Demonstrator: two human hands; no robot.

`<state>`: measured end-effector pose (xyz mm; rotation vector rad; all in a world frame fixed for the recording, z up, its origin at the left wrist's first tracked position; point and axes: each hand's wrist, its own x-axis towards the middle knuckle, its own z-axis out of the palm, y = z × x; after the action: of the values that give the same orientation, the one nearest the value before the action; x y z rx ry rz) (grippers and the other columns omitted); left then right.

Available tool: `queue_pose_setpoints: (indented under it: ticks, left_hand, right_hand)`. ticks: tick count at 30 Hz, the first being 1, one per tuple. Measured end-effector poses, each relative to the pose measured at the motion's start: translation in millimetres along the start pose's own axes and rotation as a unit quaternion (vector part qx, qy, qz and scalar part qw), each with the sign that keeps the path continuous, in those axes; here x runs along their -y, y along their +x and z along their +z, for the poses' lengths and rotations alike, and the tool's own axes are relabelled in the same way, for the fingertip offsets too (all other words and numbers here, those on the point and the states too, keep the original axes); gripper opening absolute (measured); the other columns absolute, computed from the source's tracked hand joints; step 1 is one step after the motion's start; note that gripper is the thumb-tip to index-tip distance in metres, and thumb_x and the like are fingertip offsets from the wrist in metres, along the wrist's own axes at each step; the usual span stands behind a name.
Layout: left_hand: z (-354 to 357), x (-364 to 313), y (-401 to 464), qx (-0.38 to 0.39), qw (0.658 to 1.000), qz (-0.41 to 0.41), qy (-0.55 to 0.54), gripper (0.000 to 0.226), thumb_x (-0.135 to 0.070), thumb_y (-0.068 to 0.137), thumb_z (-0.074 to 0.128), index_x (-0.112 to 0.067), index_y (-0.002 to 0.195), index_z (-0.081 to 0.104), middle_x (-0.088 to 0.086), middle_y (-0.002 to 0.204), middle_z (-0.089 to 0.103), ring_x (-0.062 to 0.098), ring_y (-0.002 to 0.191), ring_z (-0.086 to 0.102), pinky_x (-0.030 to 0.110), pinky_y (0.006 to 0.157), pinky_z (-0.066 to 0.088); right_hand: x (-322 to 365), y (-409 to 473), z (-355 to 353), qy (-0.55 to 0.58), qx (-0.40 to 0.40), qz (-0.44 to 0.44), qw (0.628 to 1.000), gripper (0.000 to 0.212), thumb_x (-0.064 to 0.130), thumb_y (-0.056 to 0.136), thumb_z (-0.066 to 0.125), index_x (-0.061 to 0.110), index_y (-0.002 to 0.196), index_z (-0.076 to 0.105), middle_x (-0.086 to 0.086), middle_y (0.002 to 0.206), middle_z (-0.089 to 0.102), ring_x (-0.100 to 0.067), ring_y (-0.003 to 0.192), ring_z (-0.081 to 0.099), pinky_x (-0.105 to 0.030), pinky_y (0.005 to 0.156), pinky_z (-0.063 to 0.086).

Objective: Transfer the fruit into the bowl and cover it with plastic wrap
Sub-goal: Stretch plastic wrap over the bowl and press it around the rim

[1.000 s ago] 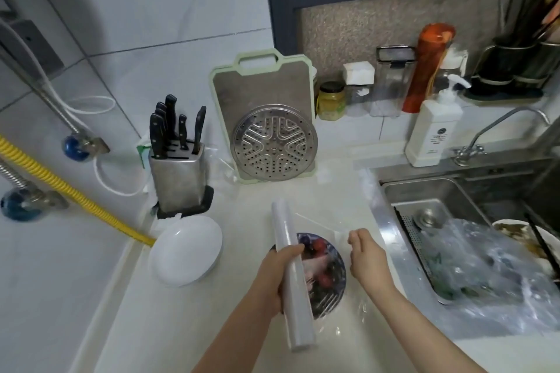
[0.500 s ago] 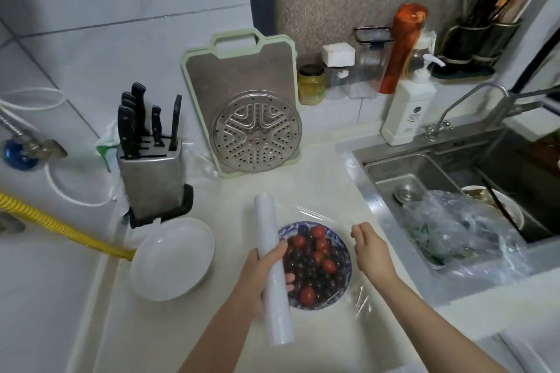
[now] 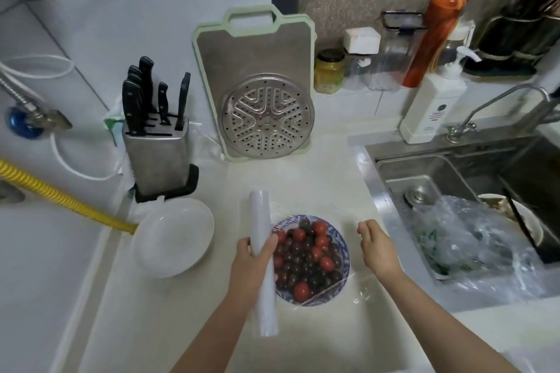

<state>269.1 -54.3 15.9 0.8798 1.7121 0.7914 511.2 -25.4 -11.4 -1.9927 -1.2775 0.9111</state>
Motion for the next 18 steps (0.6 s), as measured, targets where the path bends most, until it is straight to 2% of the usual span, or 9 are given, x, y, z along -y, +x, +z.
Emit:
queue_pose_setpoints:
  ticks: [1, 3, 6, 11, 15, 18]
  left_hand:
    - [2, -1, -2, -0.018, 1.0, 0.009, 0.014, 0.056, -0.059, 0.077, 0.065, -0.021, 0.114, 0.045, -0.002, 0.098, 0.064, 0.018, 0.083, 0.067, 0.037, 0.074, 0.055]
    - [5, -2, -3, -0.052, 0.998, 0.02, 0.04, 0.056, -0.055, 0.079, 0.066, -0.019, 0.115, 0.043, -0.006, 0.098, 0.06, 0.014, 0.087, 0.062, 0.031, 0.075, 0.048]
    - [8, 0, -3, -0.072, 0.995, 0.017, 0.067, 0.054, -0.056, 0.078, 0.066, -0.016, 0.11, 0.047, -0.003, 0.098, 0.061, 0.017, 0.088, 0.062, 0.036, 0.08, 0.051]
    - [10, 1, -4, -0.097, 0.992, 0.0, 0.076, 0.053, -0.053, 0.081, 0.064, -0.014, 0.113, 0.047, 0.003, 0.103, 0.06, 0.021, 0.091, 0.06, 0.032, 0.076, 0.044]
    - [13, 4, -4, -0.114, 0.988, -0.018, 0.105, 0.052, -0.059, 0.086, 0.052, -0.016, 0.113, 0.042, 0.004, 0.099, 0.06, 0.025, 0.088, 0.06, 0.038, 0.083, 0.049]
    - [14, 6, -4, -0.119, 0.986, -0.026, 0.115, 0.053, -0.059, 0.089, 0.047, -0.013, 0.114, 0.041, 0.006, 0.099, 0.06, 0.027, 0.086, 0.06, 0.038, 0.082, 0.049]
  right_hand:
    - [-1, 3, -1, 0.003, 0.005, -0.001, 1.0, 0.024, 0.017, 0.098, 0.035, 0.003, 0.084, 0.049, 0.0, 0.066, 0.049, -0.021, 0.063, 0.045, -0.023, 0.056, 0.034]
    - [-6, 10, 0, 0.018, 0.015, 0.005, 1.0, 0.027, 0.021, 0.098, 0.036, 0.003, 0.083, 0.048, -0.001, 0.062, 0.047, -0.023, 0.061, 0.044, -0.03, 0.055, 0.035]
    - [-11, 16, 2, 0.036, 0.033, 0.012, 0.999, 0.027, 0.024, 0.098, 0.037, 0.004, 0.083, 0.048, -0.003, 0.063, 0.049, -0.022, 0.06, 0.045, -0.031, 0.06, 0.038]
    - [-15, 22, 6, 0.042, 0.061, 0.005, 0.997, 0.026, 0.024, 0.098, 0.037, 0.005, 0.085, 0.05, -0.005, 0.068, 0.054, -0.022, 0.062, 0.048, -0.03, 0.06, 0.039]
    - [-20, 25, 7, 0.035, 0.071, 0.008, 0.997, 0.026, 0.026, 0.098, 0.037, 0.008, 0.082, 0.047, -0.005, 0.066, 0.053, -0.023, 0.061, 0.046, -0.031, 0.06, 0.039]
    - [-21, 26, 7, 0.027, 0.079, -0.001, 0.997, 0.027, 0.024, 0.099, 0.036, 0.005, 0.084, 0.047, -0.007, 0.069, 0.054, -0.024, 0.065, 0.049, -0.032, 0.059, 0.037]
